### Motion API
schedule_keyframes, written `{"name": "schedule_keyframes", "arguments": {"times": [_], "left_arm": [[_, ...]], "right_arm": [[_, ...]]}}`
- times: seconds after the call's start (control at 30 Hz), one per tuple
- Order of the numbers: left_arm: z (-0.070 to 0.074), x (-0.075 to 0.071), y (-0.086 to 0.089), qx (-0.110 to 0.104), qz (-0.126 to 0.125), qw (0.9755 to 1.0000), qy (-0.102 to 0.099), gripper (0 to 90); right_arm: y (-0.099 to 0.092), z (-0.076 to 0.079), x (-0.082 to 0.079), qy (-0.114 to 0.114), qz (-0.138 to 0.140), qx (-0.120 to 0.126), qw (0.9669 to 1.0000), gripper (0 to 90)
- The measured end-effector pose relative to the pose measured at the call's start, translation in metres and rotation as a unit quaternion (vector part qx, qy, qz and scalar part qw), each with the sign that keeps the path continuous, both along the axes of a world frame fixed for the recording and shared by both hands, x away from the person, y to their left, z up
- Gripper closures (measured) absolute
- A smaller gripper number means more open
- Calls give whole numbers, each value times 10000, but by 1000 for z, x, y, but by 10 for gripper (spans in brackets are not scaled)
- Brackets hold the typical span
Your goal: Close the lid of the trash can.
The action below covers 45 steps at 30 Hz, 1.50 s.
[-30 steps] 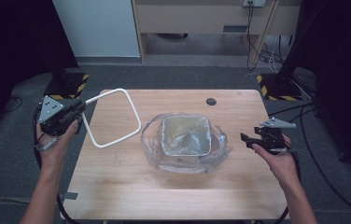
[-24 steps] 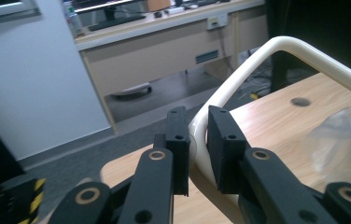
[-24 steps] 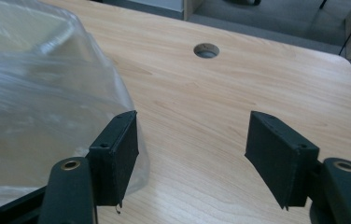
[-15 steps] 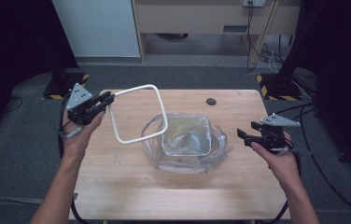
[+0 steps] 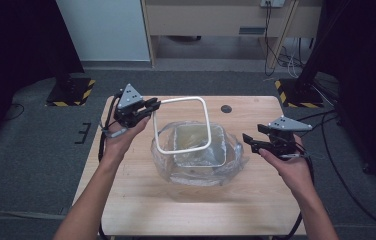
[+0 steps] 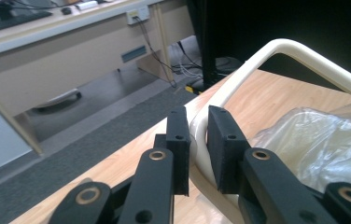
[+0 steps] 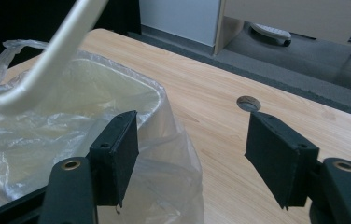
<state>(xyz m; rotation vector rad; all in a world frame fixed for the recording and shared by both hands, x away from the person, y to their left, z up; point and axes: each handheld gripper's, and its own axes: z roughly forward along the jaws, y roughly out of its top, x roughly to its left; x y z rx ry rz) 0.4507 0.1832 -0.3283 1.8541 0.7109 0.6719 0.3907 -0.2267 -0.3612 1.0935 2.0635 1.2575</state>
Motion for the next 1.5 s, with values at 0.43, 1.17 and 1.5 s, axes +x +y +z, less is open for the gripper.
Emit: {"name": "schedule_keyframes", "arguments": {"times": [0.43, 1.17, 1.5], "left_arm": [[-9, 10, -38, 64, -494, 9977, 450, 788], [-46, 23, -47, 186, -591, 9915, 1142, 788], [-62, 30, -47, 256, -577, 9886, 1368, 788]], "right_arm": [[14, 4, 0, -39, 142, 107, 9998, 341], [46, -20, 8, 343, 598, -146, 9975, 309], [49, -39, 12, 595, 657, -233, 9958, 304]]}}
